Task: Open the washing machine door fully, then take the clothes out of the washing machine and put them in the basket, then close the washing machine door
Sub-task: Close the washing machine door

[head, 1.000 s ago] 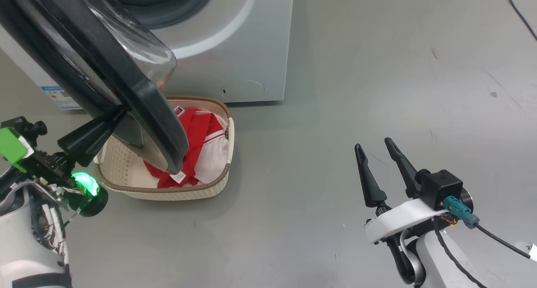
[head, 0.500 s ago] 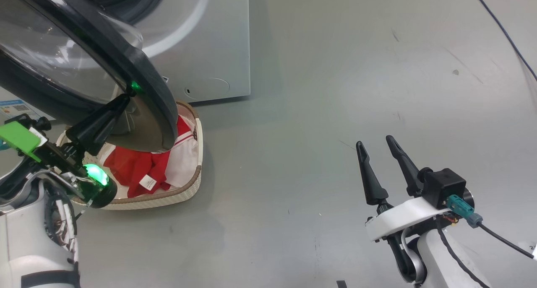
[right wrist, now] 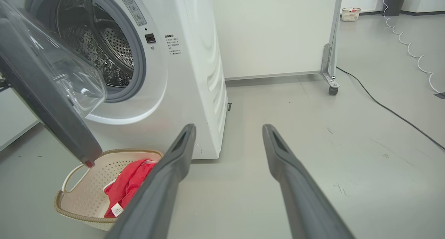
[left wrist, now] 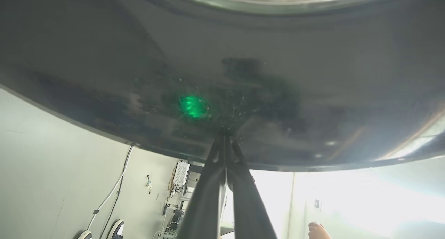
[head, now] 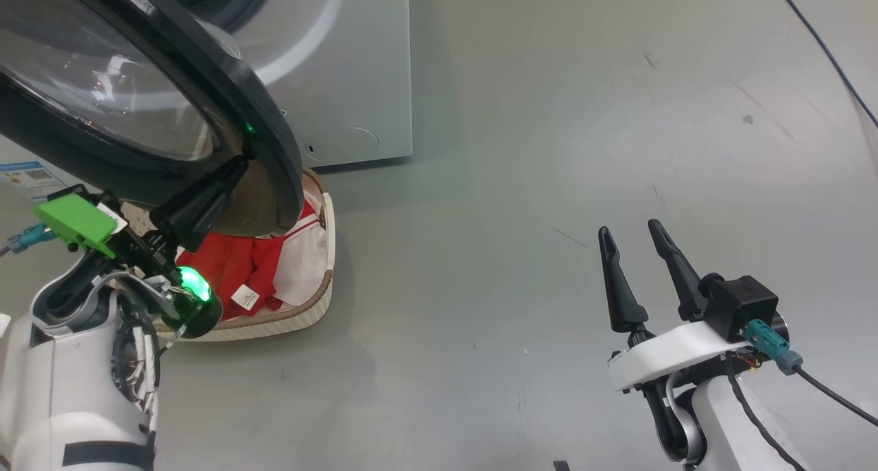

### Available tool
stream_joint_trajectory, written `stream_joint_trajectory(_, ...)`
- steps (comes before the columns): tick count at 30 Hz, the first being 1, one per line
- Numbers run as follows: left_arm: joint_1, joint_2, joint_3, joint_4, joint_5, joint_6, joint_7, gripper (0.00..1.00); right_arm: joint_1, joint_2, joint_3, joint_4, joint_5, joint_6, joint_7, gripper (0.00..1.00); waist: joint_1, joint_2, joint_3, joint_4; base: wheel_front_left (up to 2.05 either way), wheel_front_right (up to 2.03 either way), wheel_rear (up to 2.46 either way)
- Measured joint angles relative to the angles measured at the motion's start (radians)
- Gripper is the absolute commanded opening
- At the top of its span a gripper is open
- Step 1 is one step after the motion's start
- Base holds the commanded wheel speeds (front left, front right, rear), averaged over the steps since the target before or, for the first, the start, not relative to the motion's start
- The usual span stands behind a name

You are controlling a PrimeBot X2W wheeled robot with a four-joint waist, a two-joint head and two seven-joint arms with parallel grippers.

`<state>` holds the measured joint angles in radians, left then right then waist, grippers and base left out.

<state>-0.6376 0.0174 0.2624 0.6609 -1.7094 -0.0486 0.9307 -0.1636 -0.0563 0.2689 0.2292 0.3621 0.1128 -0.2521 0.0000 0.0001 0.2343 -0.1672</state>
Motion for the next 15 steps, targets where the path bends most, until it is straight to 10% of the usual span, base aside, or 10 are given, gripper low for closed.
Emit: stream_joint_trajectory(15,0.151,0.000,-0.206,-0.030,0.079,-0.064,-0.065,0.00,0.035,-0.005,-0.047,-0.010,-0.004,0.000,0.000,1.00,0.0000,0.0000,-0.052,0.100,0.00,0.00,0.00)
